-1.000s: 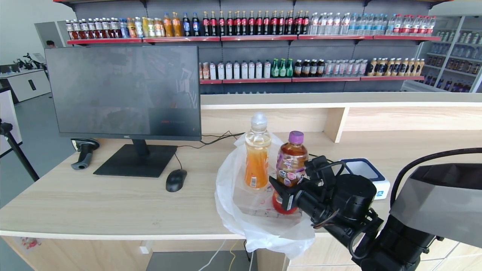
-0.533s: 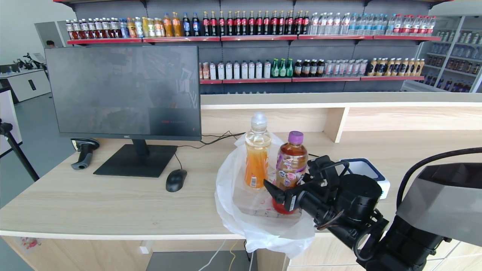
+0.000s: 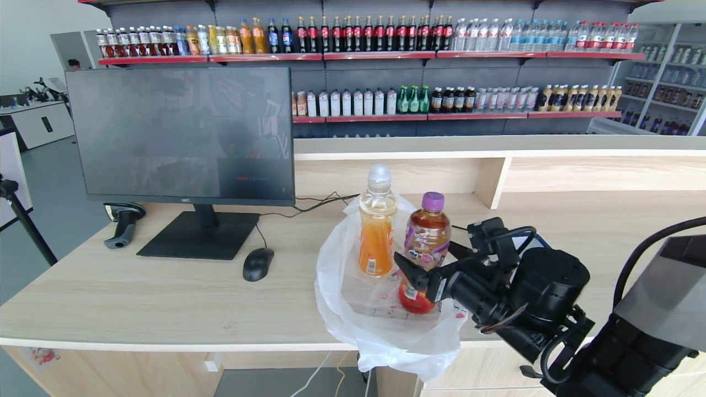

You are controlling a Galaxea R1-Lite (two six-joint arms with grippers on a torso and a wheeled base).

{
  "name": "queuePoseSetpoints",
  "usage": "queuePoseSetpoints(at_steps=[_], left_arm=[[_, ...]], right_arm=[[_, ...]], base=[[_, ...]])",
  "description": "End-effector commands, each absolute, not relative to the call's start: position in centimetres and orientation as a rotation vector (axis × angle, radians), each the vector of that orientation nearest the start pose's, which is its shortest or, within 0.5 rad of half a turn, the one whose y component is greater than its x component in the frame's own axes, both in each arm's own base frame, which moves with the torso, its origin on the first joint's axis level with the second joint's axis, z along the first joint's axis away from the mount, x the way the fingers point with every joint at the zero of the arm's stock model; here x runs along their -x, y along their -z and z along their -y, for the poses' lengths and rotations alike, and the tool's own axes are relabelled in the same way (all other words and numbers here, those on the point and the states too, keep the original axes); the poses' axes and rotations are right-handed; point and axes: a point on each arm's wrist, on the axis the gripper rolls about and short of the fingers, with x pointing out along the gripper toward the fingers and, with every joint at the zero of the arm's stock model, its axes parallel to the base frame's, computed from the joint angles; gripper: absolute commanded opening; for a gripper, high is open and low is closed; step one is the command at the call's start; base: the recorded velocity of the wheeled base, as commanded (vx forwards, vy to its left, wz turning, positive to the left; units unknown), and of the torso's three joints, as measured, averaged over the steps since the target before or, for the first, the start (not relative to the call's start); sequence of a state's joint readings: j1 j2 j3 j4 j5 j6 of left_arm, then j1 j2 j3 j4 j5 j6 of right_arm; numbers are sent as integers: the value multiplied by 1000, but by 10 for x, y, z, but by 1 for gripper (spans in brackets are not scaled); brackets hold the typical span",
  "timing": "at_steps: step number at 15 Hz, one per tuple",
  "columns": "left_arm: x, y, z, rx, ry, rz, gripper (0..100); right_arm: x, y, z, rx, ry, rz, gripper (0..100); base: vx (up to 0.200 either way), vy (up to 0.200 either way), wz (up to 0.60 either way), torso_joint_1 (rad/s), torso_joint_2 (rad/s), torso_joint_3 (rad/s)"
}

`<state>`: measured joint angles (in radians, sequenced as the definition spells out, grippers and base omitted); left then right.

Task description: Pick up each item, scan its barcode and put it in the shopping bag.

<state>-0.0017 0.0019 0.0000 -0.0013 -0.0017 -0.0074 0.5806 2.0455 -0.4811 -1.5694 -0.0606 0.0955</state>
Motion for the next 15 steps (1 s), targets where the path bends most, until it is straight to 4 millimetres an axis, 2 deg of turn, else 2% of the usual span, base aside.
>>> queuePoseSetpoints(at_steps=[1,4,10,11,15], left_arm=[[23,-76,0,8,3,0,100],[23,-76,0,8,3,0,100],[23,-76,0,-31,5,-1,100],[23,-76,0,-29,5,-1,100],[23,-76,0,-11,5,-2,100]], right_arm=[[-253,-111,-166,-110,-527,25,100],[-244,-122,-159,-117,-525,49,100],[-212,-145,-134,-106,-511,105,100],[-196,-145,-123,-98,-509,93,100],[-166,-151,-94,-98,-466,118,100]], base=[[0,0,0,0,0,0],[0,0,0,0,0,0],[0,0,0,0,0,0],[0,0,0,0,0,0],[0,0,0,0,0,0]])
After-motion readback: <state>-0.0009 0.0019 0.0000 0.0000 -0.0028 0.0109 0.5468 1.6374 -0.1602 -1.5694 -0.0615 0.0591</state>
